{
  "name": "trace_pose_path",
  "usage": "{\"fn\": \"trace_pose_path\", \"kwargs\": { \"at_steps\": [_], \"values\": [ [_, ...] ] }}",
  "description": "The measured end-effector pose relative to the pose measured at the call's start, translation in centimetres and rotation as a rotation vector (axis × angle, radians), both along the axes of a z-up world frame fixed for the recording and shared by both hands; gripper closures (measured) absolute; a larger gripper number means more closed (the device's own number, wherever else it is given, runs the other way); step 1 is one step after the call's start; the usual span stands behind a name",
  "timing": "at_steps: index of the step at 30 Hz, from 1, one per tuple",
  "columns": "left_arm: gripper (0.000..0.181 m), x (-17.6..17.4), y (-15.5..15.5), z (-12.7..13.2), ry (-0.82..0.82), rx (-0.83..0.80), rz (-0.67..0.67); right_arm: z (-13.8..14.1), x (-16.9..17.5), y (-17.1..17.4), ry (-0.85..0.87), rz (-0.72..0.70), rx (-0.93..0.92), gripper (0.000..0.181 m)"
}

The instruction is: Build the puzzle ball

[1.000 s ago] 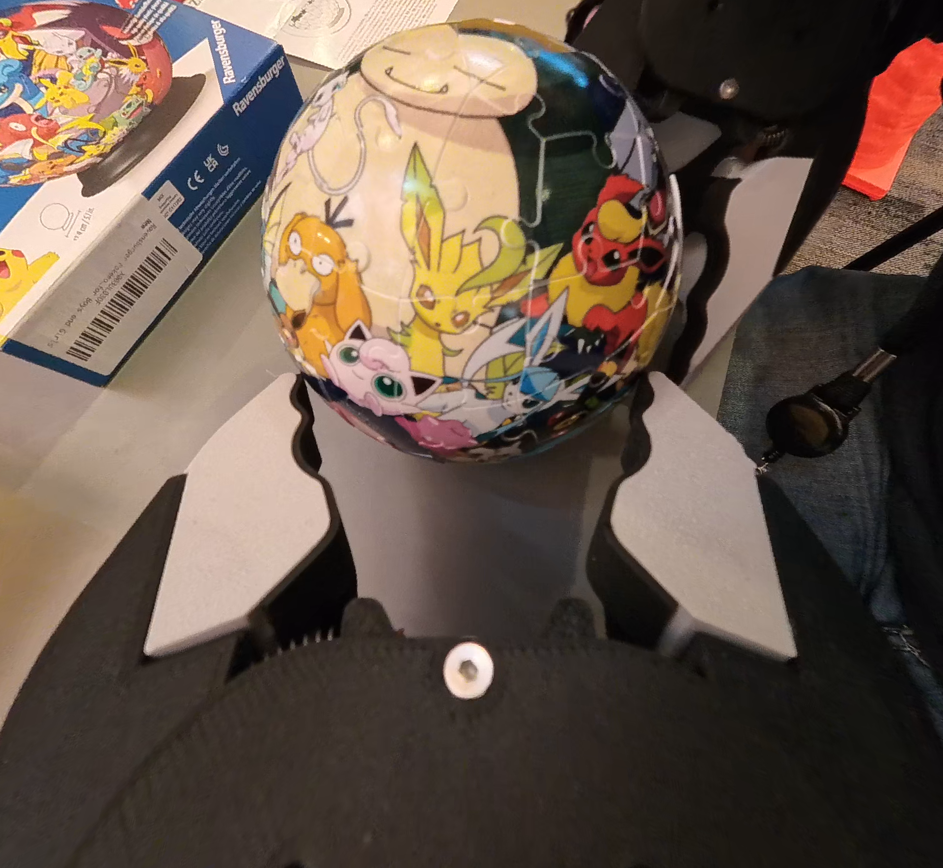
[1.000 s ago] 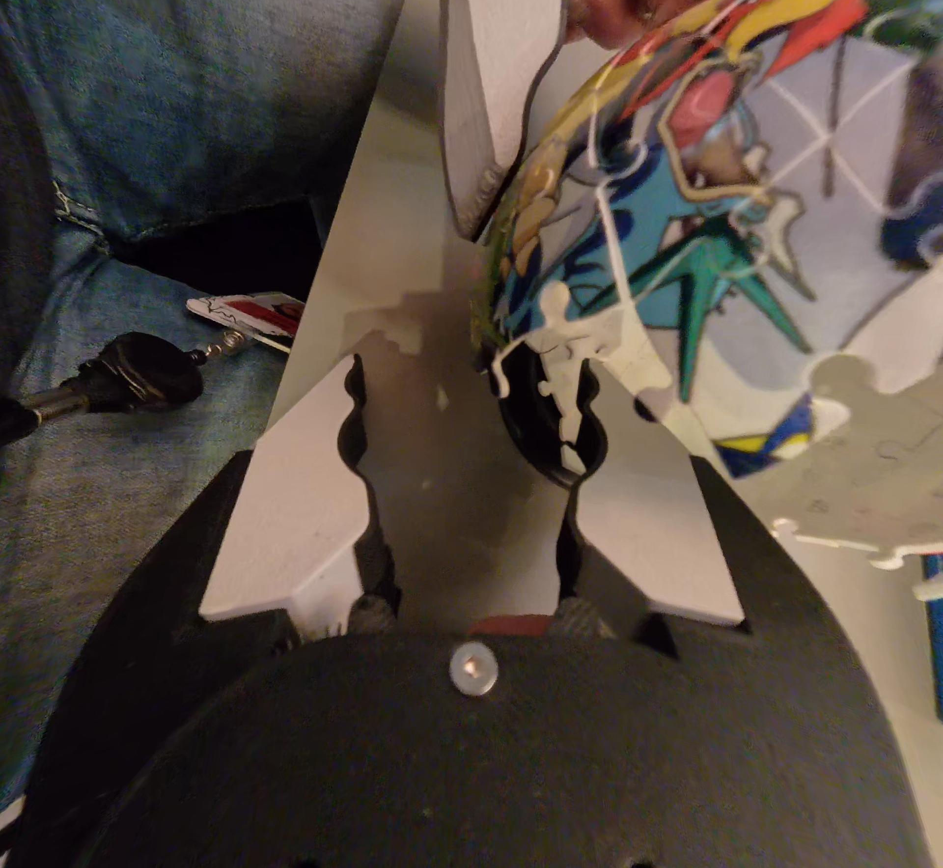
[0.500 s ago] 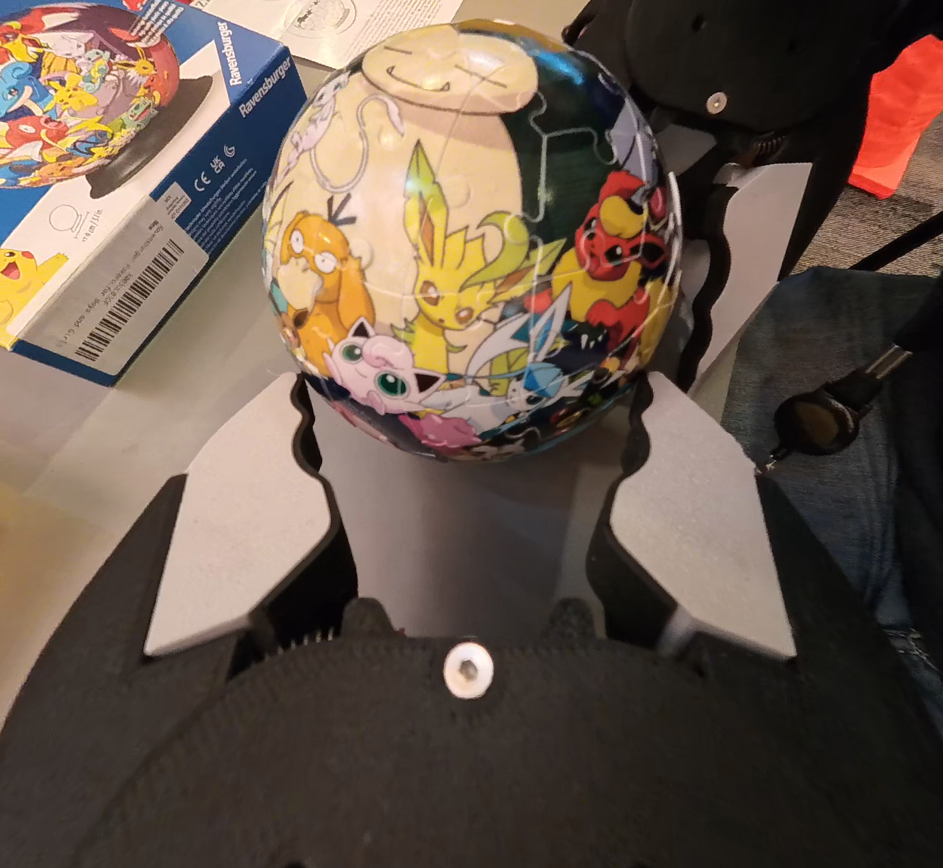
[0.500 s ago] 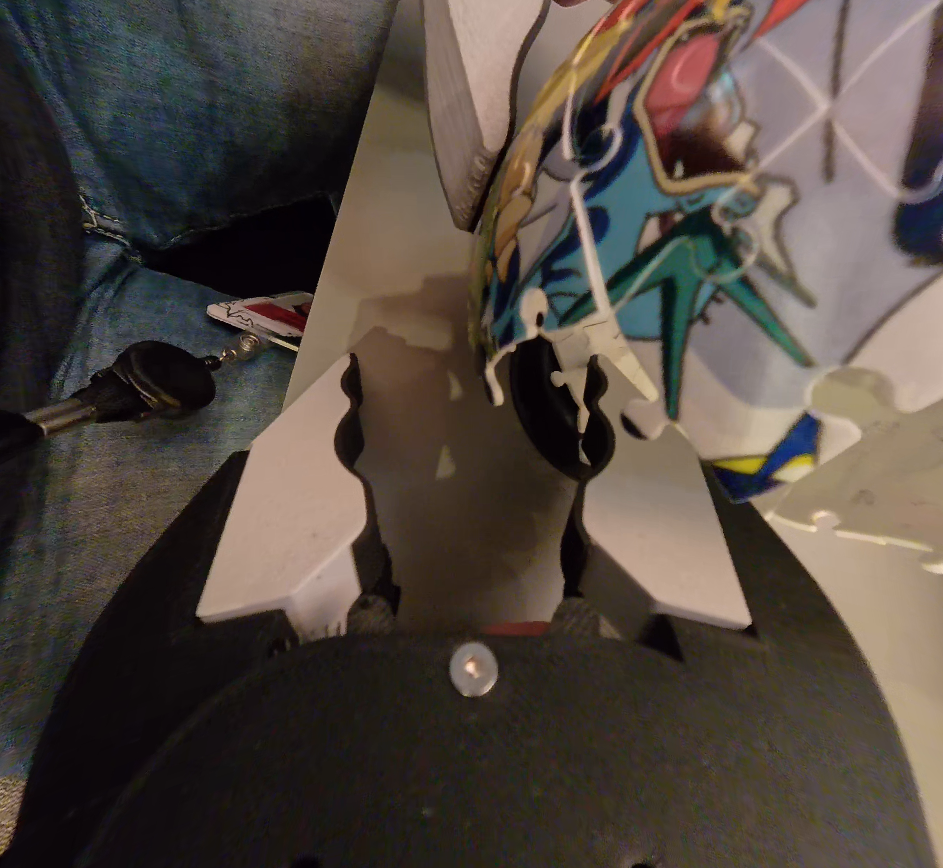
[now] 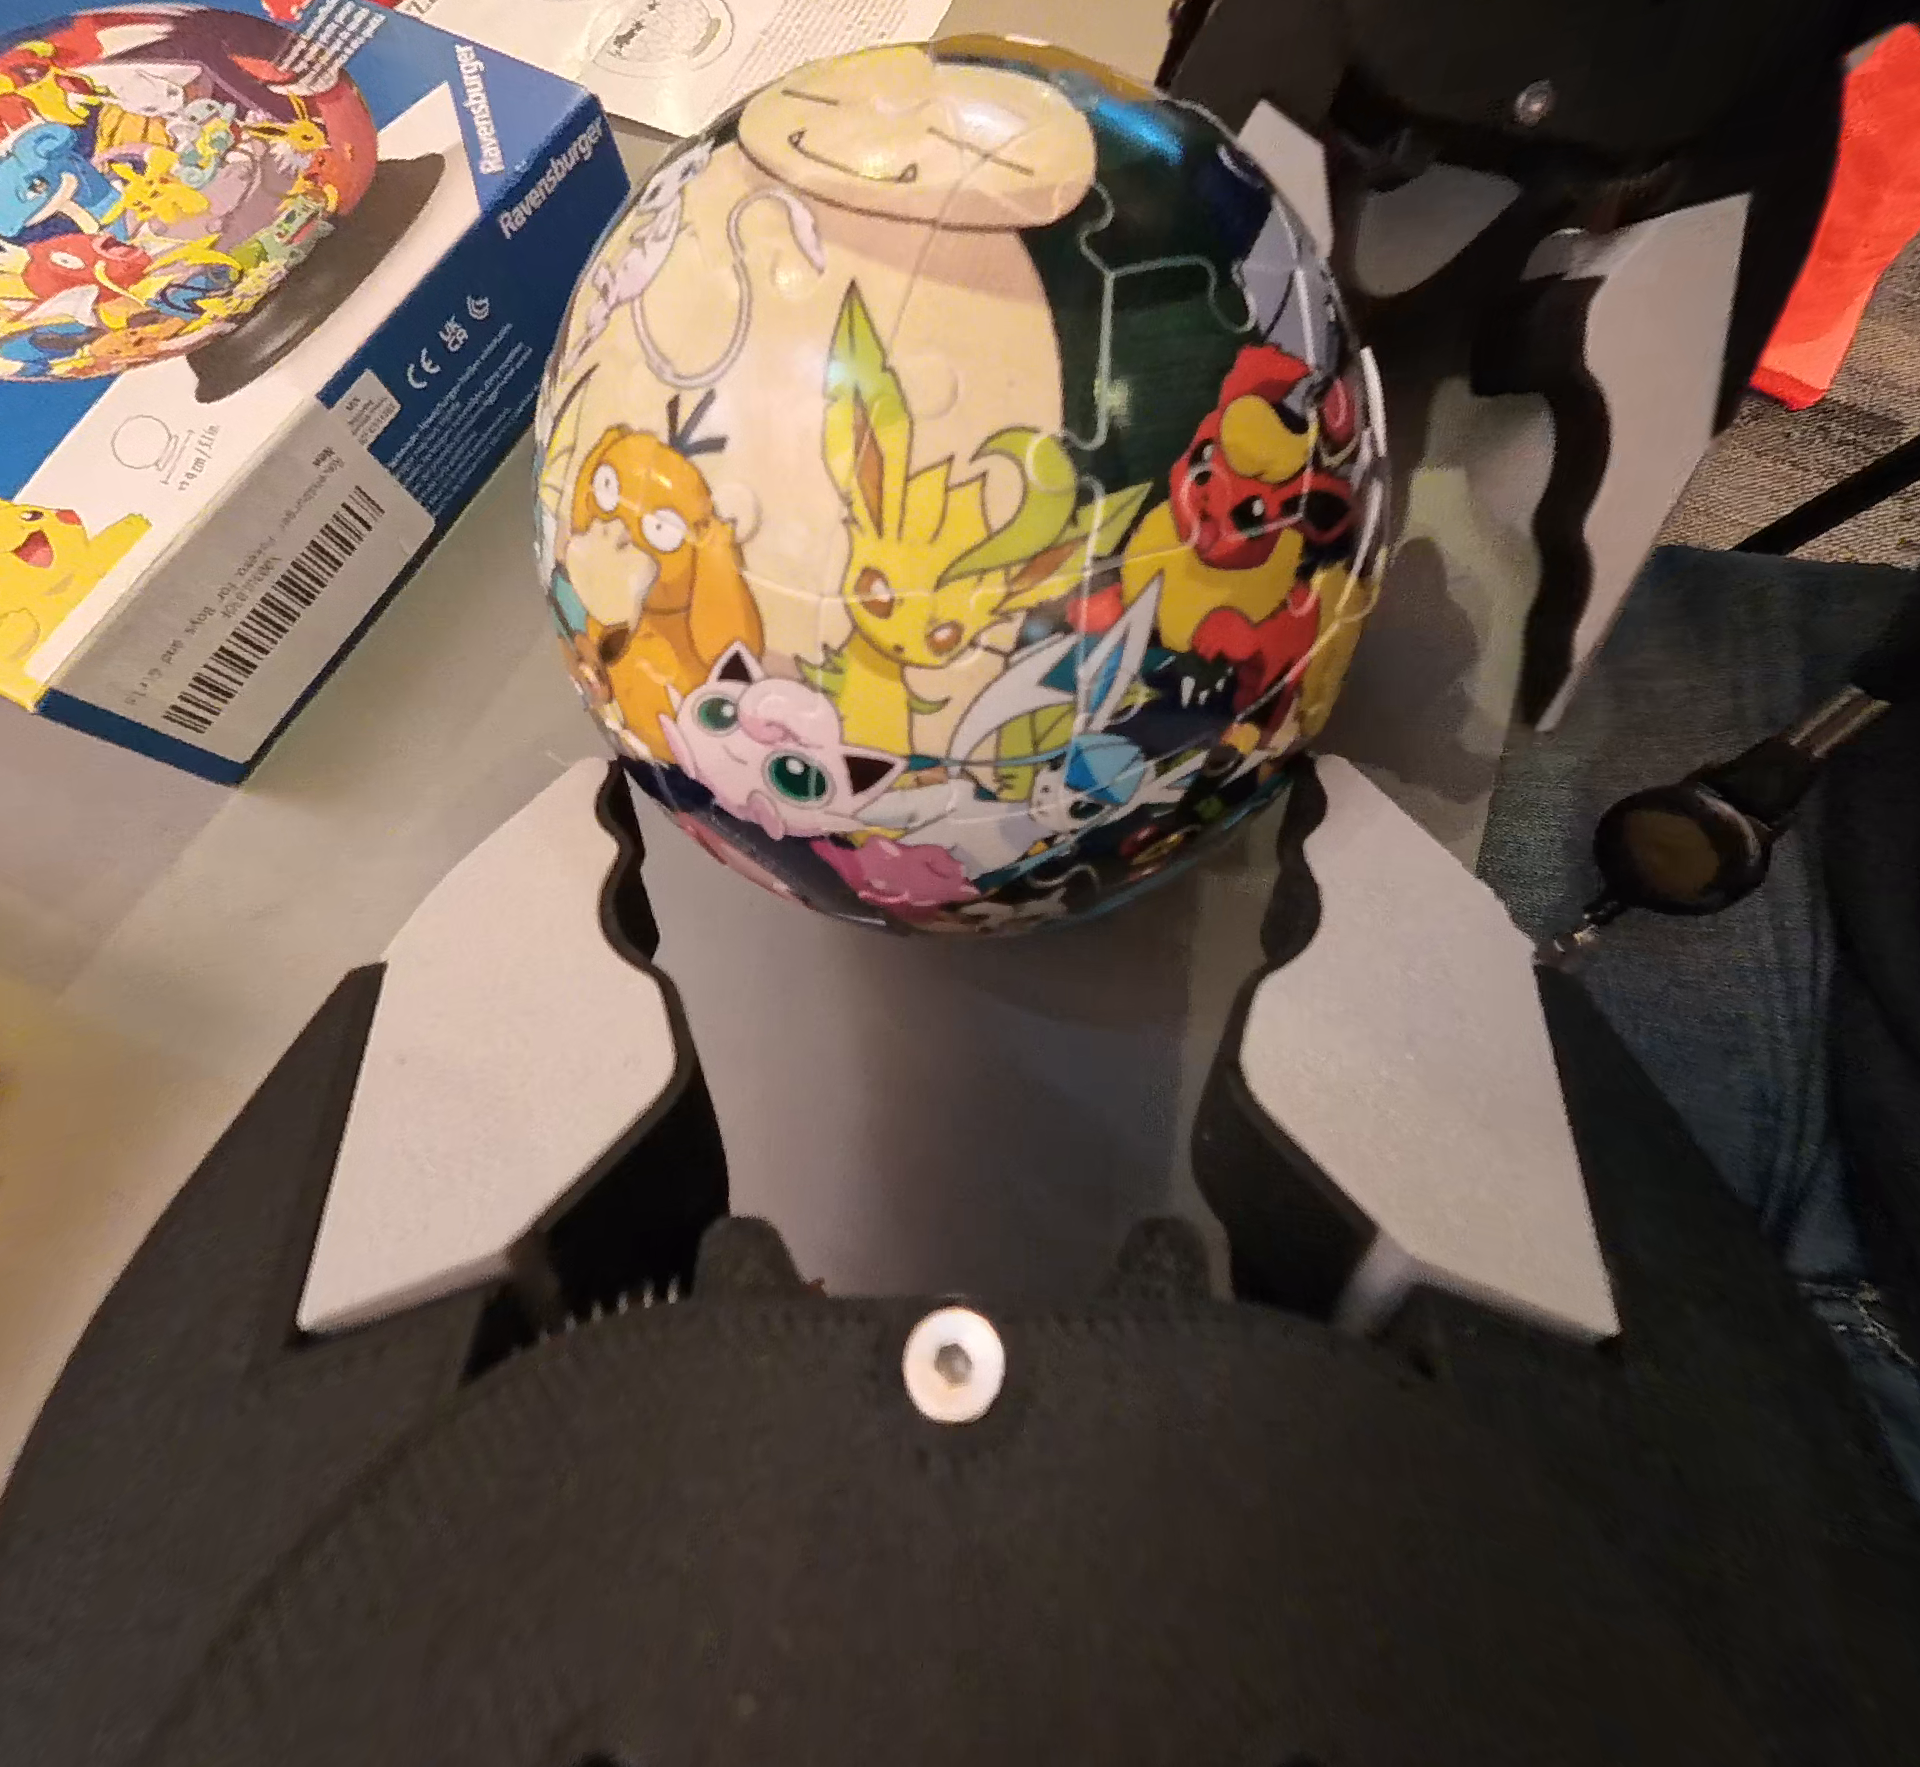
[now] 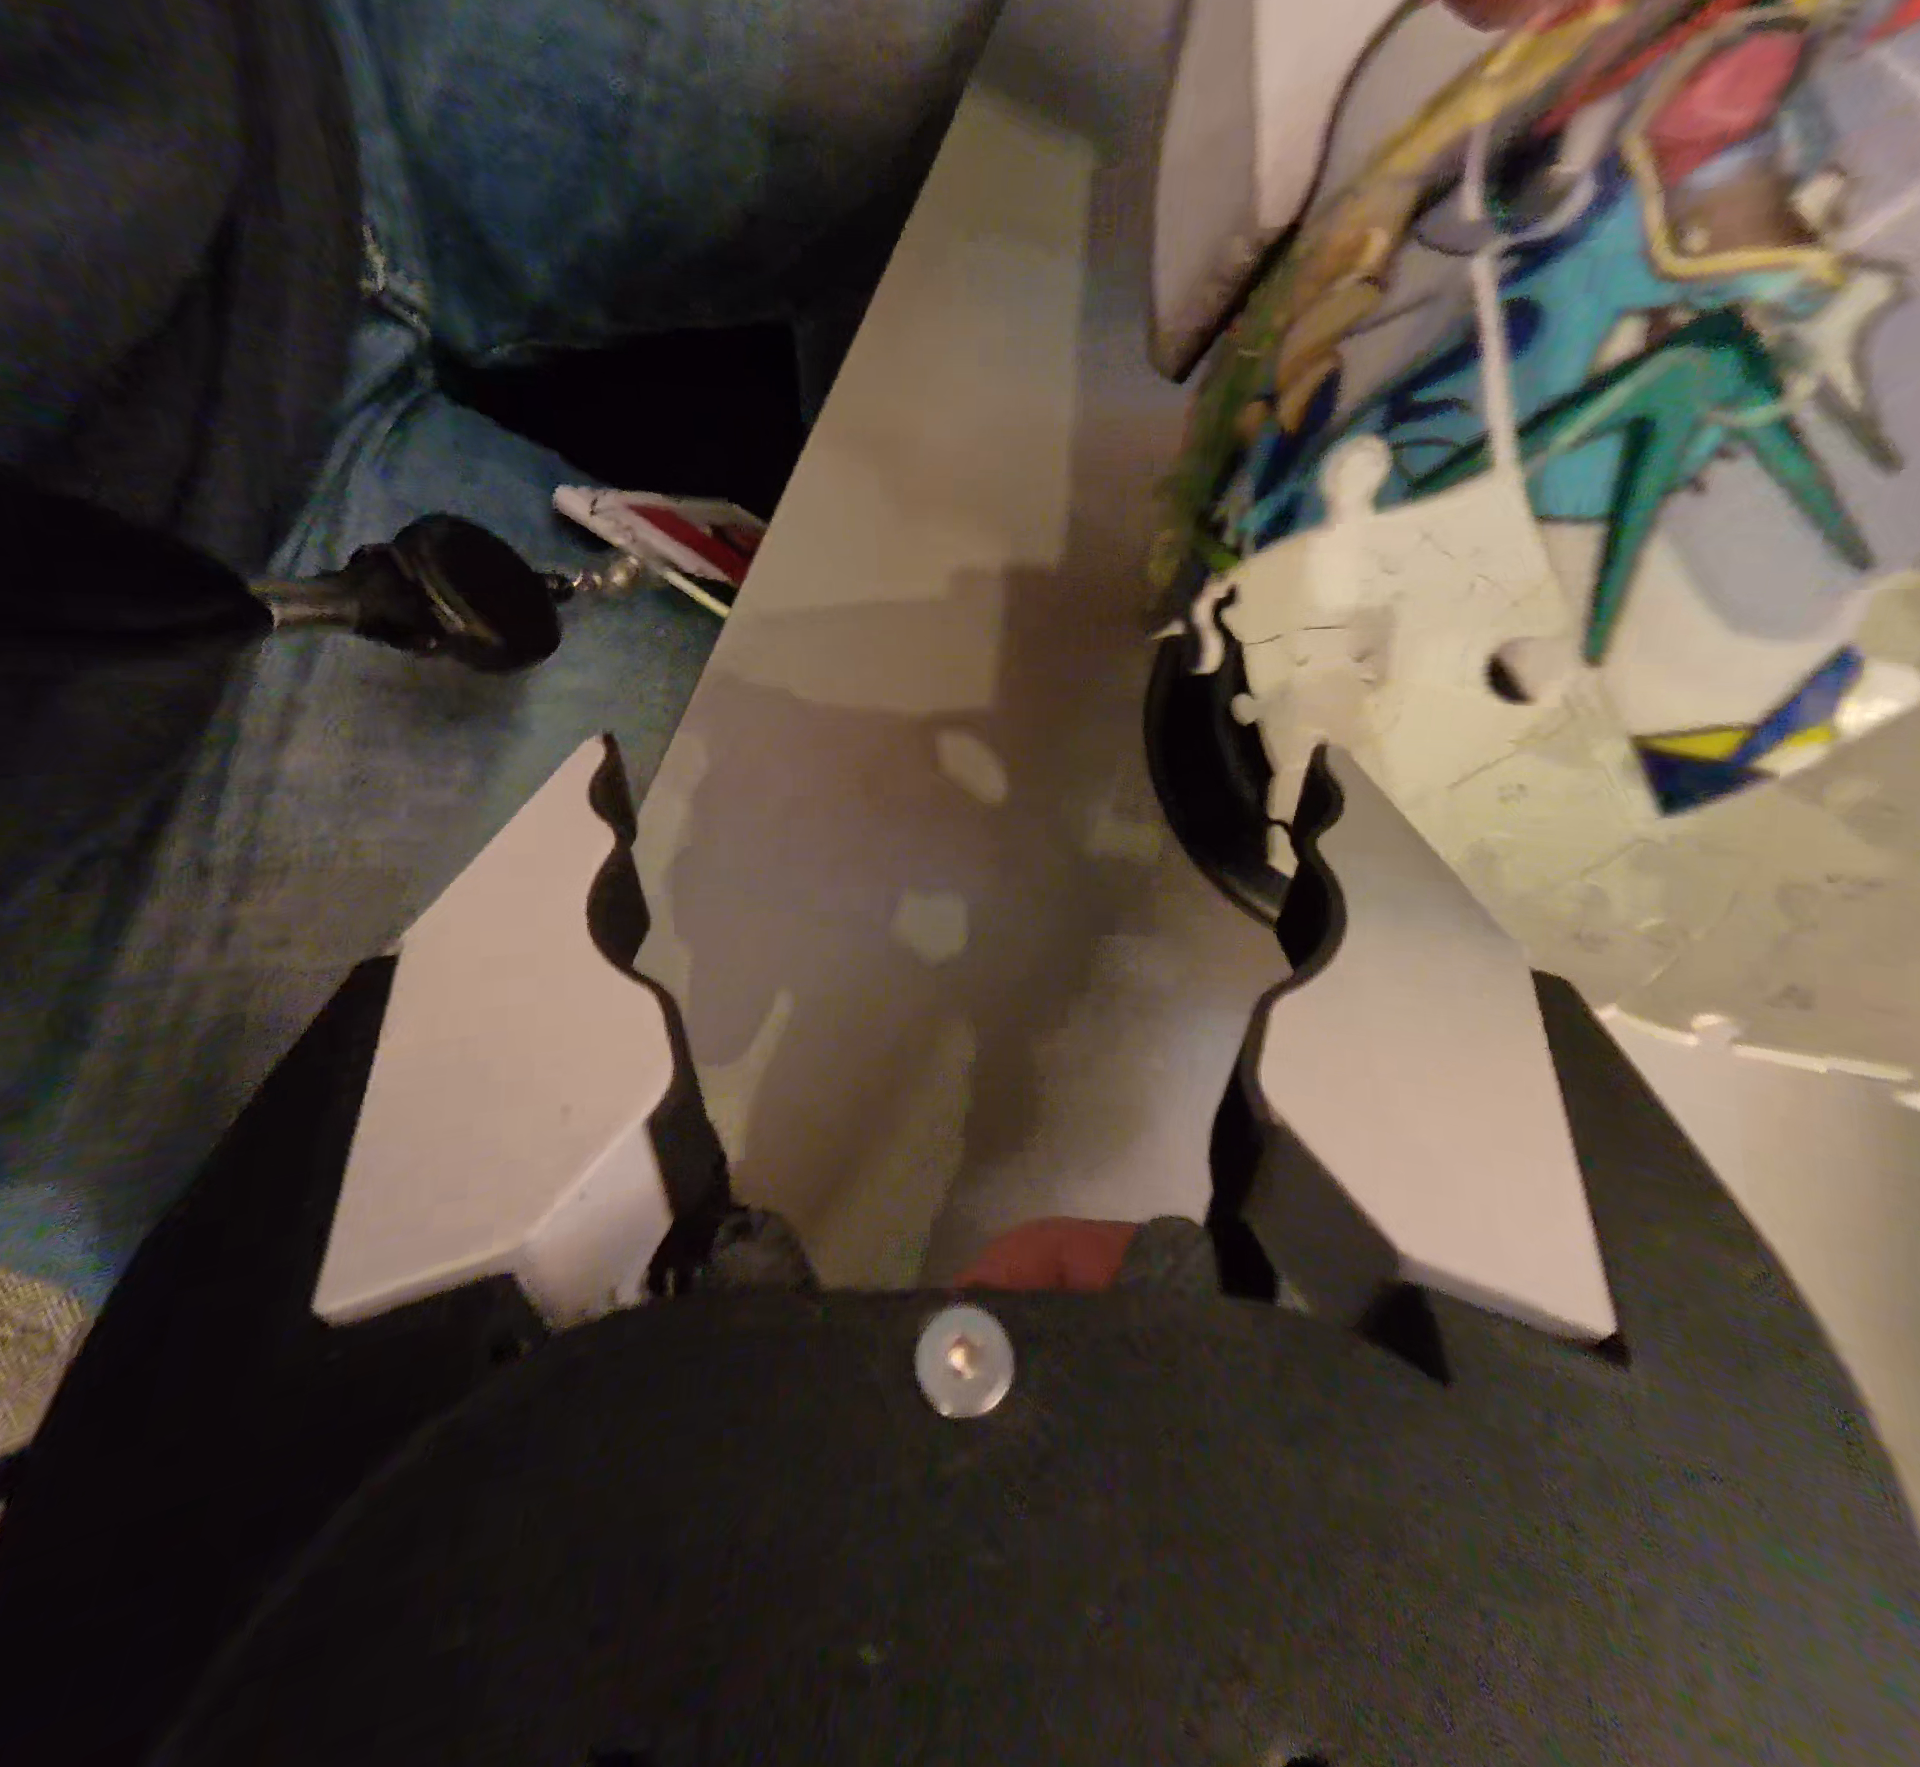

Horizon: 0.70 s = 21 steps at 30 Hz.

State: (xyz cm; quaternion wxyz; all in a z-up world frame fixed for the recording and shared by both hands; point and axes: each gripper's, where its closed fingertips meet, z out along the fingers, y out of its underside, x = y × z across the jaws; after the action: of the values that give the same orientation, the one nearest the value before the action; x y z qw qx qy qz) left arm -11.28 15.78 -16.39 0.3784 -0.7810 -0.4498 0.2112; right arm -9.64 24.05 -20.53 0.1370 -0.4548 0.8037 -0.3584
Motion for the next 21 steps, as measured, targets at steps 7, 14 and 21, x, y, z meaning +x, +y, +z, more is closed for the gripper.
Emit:
{"fn": "trace_pose_path", "kwargs": {
  "at_steps": [7,14,21],
  "values": [
    [0.067,-0.2,-0.2,-0.1,-0.009,-0.007,-0.009,-1.6,-1.0,1.0,0.25,0.098,0.0,0.034],
    [0.068,-0.1,-0.1,0.0,-0.016,0.004,-0.032,-2.5,-1.1,0.7,0.301,0.122,0.063,0.022],
    [0.067,0.2,-0.2,0.0,-0.017,-0.005,-0.035,-2.9,-0.5,0.4,0.289,0.17,0.092,0.021]
  ]
}}
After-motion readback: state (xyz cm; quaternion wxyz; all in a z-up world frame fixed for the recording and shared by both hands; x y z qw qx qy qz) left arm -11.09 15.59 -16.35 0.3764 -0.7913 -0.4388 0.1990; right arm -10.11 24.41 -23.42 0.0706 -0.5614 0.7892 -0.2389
